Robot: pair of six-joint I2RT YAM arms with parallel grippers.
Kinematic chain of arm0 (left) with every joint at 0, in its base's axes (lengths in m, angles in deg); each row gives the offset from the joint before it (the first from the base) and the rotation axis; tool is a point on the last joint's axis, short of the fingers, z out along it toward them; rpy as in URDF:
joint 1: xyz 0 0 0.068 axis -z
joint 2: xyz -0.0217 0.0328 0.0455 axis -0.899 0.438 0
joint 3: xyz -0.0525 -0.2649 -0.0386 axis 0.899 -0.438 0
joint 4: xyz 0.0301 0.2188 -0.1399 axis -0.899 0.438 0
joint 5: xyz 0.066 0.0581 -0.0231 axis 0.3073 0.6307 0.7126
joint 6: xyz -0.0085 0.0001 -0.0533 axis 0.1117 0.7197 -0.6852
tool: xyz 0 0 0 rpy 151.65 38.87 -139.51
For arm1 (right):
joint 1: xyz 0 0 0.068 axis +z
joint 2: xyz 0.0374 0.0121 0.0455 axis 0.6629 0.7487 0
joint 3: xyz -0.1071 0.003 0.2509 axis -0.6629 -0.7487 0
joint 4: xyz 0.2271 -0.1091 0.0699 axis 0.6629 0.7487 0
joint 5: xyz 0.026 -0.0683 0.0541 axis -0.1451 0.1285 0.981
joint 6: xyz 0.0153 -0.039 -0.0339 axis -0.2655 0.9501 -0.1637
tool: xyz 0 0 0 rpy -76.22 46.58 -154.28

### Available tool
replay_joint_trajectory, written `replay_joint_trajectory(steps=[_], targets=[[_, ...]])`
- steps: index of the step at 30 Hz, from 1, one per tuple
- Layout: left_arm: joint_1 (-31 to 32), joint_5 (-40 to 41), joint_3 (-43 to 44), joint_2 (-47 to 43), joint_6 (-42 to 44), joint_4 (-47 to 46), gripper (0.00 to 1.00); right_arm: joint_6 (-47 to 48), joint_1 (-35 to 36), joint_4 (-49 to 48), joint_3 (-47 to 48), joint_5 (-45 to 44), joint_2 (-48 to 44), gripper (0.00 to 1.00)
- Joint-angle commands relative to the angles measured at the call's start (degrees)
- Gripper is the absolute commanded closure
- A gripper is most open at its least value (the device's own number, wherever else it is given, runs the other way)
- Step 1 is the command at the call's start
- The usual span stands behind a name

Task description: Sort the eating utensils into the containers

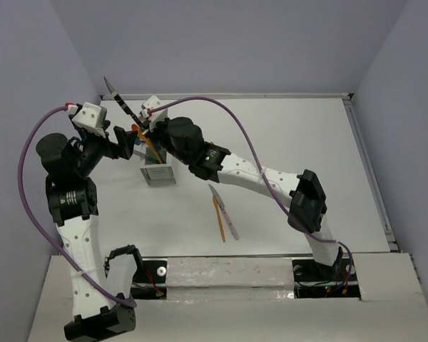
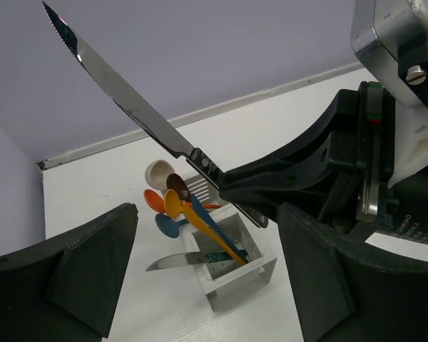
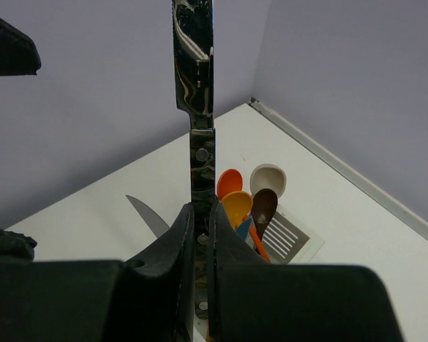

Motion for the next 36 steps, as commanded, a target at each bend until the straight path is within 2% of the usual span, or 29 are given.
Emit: replay_joint_trajectory(steps=[1,9,14,20,25,32,36], targets=[[0.19,1.00,-1.98,-1.71,-5.88,-6.91,0.11,-1.20,-0.06,-6.62,1.85,3.23,-2.39,1.00],[0.19,3.64,-2.26,3.82,-14.59,-10.87,0.23,-3.31,0.47,-9.35,-1.67,6.30,-4.50,1.00],[0.19,2.15,-2.78,4.61,-17.84,-14.29,0.25,-4.63,0.47,-9.61,-2.46,7.53,-4.68,1.00],[0.19,3.03,-4.27,5.67,-17.93,-14.56,0.28,-5.42,1.00,-10.75,-3.61,8.41,-5.29,1.00],[0.37,1.62,-5.50,6.37,-18.20,-14.48,0.43,-5.16,1.00,-10.84,-3.61,8.77,-4.94,1.00],[1.59,0.74,-6.65,8.21,-18.20,-14.48,0.43,-4.28,1.00,-10.49,-3.26,9.03,-4.33,1.00],[2.73,0.48,-6.74,8.57,-18.90,-17.55,0.45,-4.01,1.00,-10.14,-3.61,9.47,-4.06,1.00]])
